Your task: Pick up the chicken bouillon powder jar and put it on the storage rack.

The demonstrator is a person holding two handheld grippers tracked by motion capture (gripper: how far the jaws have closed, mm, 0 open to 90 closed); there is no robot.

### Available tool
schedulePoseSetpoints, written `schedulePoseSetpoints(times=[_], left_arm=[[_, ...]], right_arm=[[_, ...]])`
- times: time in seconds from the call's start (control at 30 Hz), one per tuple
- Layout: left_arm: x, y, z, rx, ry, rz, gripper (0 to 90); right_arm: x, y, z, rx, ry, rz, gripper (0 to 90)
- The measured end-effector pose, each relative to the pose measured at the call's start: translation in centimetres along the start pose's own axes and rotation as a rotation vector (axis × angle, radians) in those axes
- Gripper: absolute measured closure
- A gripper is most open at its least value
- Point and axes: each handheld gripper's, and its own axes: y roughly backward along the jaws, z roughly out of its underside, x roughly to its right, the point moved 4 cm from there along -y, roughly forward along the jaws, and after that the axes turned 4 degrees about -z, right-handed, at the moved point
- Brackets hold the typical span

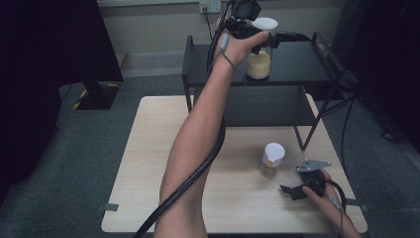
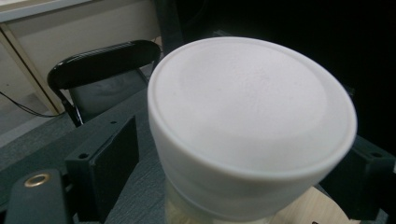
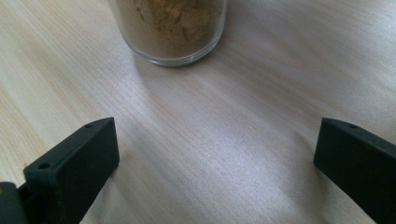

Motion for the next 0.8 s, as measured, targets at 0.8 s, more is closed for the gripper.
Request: schedulePoseSetpoints(times=[0.8], left_arm=[[0.2,1.0,2.5,0.021,-0.011,0.044,0.8]], right_arm=[[-0.1,0.0,0.0,0.000,-0.003,0.002,0.0]])
